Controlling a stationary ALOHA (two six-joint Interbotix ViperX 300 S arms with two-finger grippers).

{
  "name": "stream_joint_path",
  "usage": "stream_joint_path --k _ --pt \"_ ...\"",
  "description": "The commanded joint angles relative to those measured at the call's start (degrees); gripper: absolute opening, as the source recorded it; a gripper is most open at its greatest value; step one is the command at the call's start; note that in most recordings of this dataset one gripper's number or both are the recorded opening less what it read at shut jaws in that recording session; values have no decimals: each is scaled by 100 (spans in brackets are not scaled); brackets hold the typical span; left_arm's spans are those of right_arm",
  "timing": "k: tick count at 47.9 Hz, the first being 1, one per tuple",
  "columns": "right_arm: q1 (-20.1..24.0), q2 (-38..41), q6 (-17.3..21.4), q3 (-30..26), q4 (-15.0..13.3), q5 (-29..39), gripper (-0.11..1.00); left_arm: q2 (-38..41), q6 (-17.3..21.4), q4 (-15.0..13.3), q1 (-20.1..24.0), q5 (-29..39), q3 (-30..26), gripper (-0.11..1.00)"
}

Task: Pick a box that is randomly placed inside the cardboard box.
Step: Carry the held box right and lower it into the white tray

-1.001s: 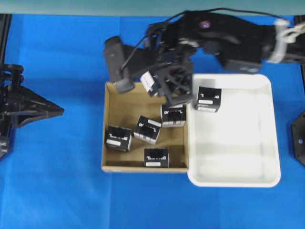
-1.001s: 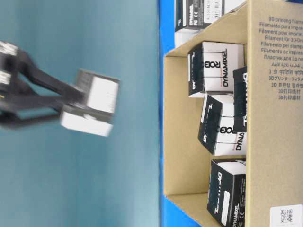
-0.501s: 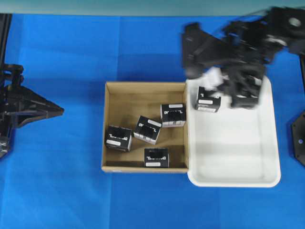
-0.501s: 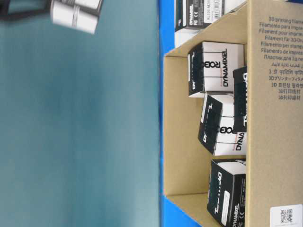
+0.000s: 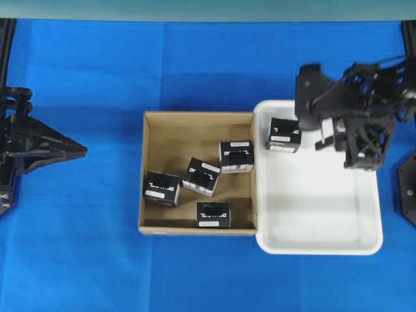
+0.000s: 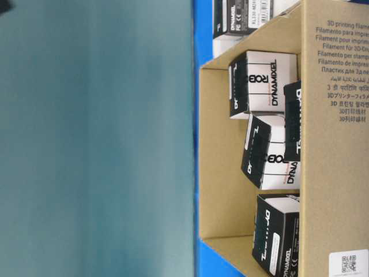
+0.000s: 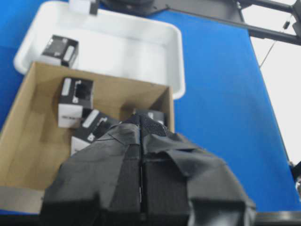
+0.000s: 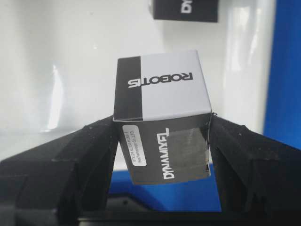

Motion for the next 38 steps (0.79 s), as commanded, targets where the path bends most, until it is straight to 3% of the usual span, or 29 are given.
stream_joint_path --k 1,13,24,38 --pt "-88 149 9 193 -26 -352 59 44 -18 9 9 -62 -149 -6" --pt "-290 800 -70 360 -97 -1011 59 44 -18 9 0 -70 -158 -6" --pt "-299 1345 -237 229 -149 -1081 59 53 -18 9 0 -70 -158 -6" --pt "-466 1450 -211 97 -141 -1125 59 44 -18 9 0 -70 -149 -6"
